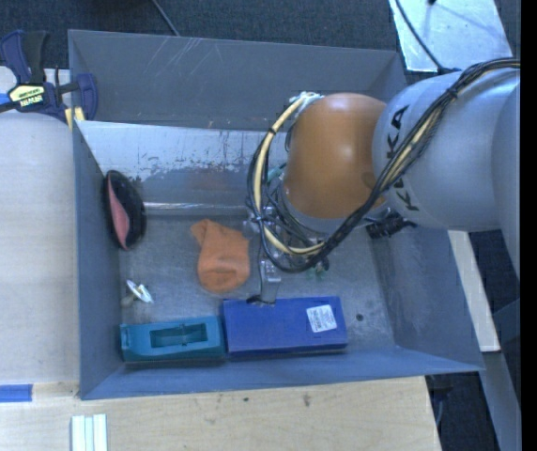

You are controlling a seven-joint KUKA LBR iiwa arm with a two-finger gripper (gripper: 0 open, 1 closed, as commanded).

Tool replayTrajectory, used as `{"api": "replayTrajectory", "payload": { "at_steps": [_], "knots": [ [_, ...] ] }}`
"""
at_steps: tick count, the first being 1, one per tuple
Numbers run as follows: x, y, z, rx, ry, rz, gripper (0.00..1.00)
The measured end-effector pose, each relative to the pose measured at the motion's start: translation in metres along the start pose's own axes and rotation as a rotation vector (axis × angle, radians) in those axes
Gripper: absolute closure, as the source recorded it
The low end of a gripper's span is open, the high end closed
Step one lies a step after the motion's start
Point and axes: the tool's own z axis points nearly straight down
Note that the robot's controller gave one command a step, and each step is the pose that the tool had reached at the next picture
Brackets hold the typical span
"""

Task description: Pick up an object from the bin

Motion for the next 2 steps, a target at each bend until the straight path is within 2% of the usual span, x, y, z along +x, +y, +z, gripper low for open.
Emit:
{"api": "replayTrajectory", "payload": {
  "at_steps": [1,2],
  "knots": [
    [0.0,0.001,0.029,0.0,0.001,-0.002,0.0],
    [-0.013,0.004,0.066,0.0,-0.001,0.006,1.0]
  ]
}}
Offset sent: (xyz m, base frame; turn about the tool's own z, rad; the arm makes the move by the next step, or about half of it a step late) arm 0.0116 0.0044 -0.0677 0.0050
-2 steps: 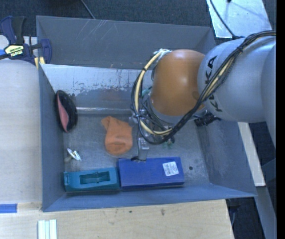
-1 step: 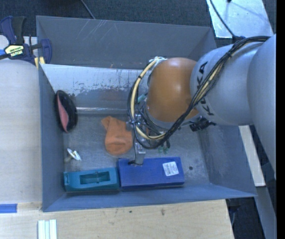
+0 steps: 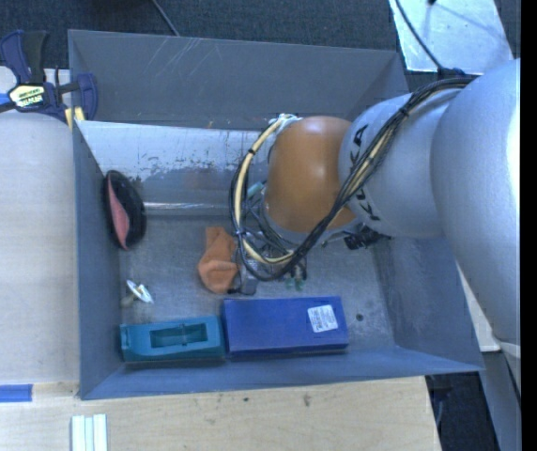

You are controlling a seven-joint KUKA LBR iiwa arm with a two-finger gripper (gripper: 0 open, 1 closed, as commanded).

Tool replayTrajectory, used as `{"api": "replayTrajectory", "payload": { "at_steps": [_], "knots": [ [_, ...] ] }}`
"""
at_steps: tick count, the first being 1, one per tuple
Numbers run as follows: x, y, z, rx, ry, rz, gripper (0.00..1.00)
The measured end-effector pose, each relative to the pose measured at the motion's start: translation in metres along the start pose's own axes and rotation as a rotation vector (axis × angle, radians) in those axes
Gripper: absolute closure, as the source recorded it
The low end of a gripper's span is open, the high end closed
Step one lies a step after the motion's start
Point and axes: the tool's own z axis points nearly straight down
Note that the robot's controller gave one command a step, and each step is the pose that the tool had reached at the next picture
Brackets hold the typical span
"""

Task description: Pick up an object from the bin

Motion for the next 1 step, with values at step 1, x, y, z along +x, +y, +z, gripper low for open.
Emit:
{"api": "replayTrajectory", "payload": {
  "at_steps": [1],
  "knots": [
    [0.0,0.0,0.0,0.0,0.0,0.0,1.0]
  ]
}}
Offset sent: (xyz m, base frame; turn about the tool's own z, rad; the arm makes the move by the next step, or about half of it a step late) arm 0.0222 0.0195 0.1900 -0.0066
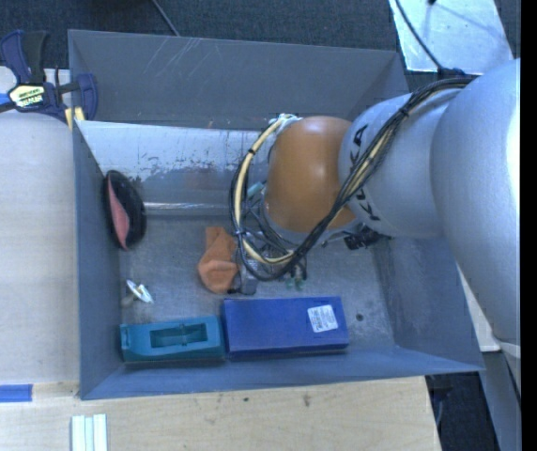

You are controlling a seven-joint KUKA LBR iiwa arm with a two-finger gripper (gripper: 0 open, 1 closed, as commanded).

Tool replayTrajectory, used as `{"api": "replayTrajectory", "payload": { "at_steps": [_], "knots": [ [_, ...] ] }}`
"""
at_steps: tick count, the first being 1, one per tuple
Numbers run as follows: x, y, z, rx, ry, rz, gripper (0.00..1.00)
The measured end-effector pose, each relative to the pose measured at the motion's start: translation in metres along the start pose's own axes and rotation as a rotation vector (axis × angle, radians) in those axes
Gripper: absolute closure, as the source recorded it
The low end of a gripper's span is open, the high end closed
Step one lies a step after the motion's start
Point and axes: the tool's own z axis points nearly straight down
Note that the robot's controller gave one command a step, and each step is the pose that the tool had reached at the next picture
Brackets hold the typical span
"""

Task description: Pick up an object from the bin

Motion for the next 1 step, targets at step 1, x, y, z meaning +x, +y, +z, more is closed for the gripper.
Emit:
{"api": "replayTrajectory", "payload": {
  "at_steps": [1],
  "knots": [
    [-0.0244,0.0207,-0.1949,-0.001,-0.006,-0.01,1.0]
  ]
}}
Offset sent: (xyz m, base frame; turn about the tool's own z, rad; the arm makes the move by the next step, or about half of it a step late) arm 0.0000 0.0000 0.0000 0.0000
